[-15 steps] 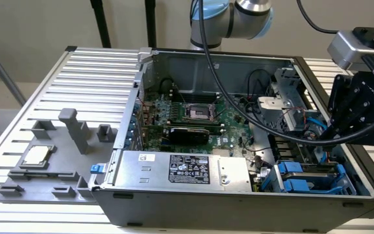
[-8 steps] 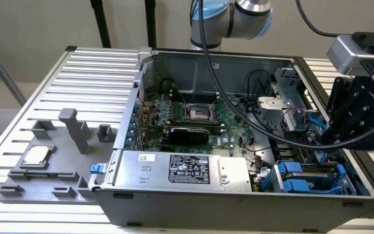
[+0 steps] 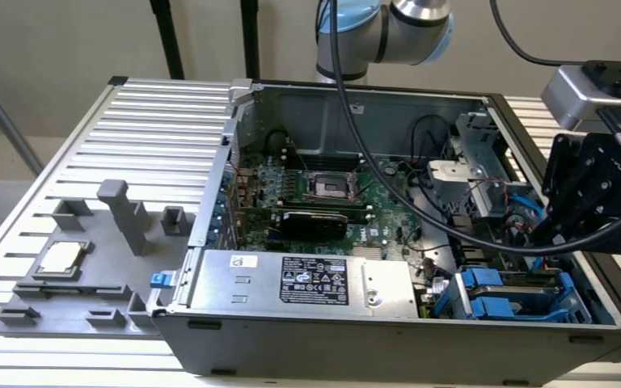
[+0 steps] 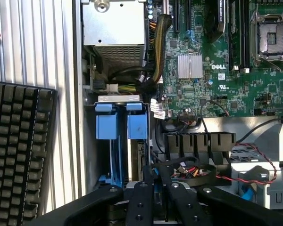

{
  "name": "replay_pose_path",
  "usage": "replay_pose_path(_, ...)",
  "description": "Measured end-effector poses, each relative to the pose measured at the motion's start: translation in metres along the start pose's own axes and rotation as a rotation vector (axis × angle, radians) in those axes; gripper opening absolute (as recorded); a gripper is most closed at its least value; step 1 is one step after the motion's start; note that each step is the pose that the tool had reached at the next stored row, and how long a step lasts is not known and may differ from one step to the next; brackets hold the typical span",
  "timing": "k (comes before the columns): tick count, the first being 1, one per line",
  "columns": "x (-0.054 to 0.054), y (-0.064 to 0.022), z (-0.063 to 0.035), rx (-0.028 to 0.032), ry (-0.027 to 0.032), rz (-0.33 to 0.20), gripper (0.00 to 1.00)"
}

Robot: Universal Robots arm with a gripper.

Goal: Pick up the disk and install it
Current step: 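Insert the second disk wire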

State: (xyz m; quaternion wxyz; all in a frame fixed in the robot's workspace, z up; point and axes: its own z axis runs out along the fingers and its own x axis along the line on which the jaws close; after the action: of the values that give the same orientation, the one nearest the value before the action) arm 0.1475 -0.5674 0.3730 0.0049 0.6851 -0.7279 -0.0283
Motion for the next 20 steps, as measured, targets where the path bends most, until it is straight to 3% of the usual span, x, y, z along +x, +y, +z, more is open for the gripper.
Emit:
replay_pose_path(5,0.003,0.0013,0.0023,0.0,0.0002,0.0,0.16)
replay_pose_path(9,0.005,0.0158,0.0034,0.0014,0.0002,0.0,0.16)
replay_pose_path(12,0.006,0.0253,0.0047,0.0063,-0.0001,-0.001,0.16)
replay_pose_path(13,0.006,0.0261,0.0056,0.0116,-0.0005,-0.001,0.16)
replay_pose_path(17,0.007,0.0263,0.0079,0.0467,-0.0023,-0.003,0.16)
replay_pose_path(18,0.007,0.0262,0.0087,0.0532,-0.0028,-0.004,0.16)
replay_pose_path(20,0.008,0.026,0.0112,0.0606,-0.0034,-0.004,0.16)
